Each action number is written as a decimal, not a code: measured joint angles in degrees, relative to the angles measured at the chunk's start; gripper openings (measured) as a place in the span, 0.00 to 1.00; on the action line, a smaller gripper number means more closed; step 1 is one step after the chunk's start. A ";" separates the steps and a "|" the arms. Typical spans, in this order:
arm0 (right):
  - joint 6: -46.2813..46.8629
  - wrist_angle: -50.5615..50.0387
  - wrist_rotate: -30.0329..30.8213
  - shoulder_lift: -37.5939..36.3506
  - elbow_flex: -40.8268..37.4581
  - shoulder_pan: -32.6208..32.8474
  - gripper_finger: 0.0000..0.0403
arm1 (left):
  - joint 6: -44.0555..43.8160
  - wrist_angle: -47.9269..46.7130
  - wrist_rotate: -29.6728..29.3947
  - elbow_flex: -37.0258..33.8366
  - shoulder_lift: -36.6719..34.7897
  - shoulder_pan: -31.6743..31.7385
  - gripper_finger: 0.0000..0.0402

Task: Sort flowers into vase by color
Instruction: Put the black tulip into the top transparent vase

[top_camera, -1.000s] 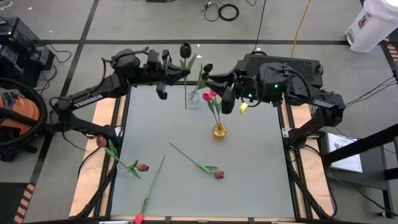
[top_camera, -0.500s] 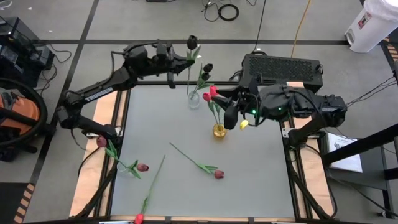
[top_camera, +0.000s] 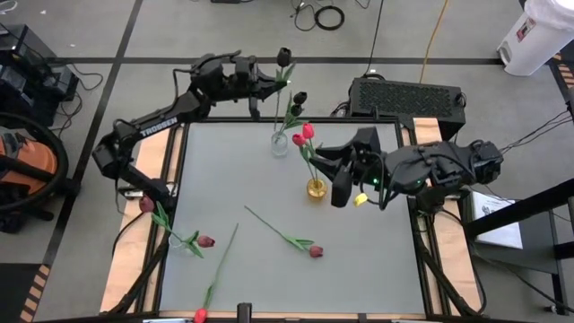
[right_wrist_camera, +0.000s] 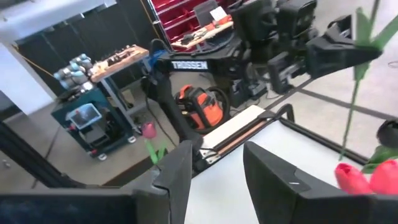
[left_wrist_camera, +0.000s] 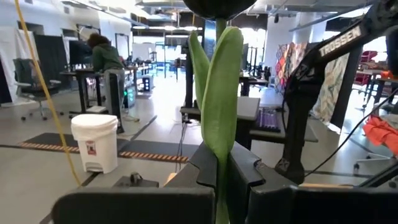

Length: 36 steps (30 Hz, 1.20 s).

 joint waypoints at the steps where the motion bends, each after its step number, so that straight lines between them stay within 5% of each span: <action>1: 0.48 0.21 0.00 0.01 -0.01 0.34 0.34 | 0.00 0.00 0.59 0.00 0.40 0.49 0.02; 19: 2.15 6.36 7.08 2.35 -0.04 3.50 0.34 | -0.27 2.36 12.45 -4.49 3.53 5.79 0.02; 36: 8.24 9.73 8.22 6.62 -0.04 3.24 0.34 | -4.49 14.73 12.38 -5.31 5.09 5.97 0.02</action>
